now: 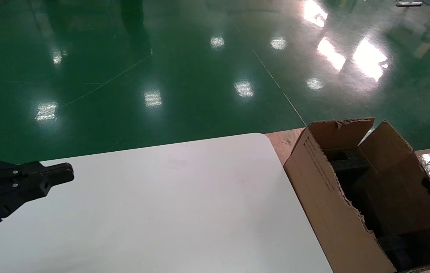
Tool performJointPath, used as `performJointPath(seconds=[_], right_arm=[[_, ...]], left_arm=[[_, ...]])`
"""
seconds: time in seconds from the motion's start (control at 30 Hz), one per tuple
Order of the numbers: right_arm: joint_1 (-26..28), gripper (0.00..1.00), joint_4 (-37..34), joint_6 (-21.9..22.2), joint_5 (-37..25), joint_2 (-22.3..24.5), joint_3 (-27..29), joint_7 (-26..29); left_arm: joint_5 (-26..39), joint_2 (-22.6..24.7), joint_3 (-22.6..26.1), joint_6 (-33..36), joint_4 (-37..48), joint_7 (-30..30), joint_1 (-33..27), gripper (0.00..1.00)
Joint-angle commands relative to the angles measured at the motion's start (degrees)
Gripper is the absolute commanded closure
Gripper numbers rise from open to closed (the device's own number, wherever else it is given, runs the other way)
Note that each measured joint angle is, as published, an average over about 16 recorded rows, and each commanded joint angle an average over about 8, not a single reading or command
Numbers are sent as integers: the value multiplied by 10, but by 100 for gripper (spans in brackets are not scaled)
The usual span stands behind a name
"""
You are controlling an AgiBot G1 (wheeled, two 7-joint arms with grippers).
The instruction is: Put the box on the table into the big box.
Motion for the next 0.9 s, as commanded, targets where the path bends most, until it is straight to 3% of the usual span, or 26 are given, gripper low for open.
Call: performJointPath(seconds=[0.03, 0.9], right_arm=[[-1, 0, -2, 0, 0, 0, 0, 1], [6, 0, -1, -6, -6, -2, 4, 0]], left_arm=[[0, 0, 0, 0, 0, 0, 0, 0], [0, 0, 0, 0, 0, 0, 0, 0]])
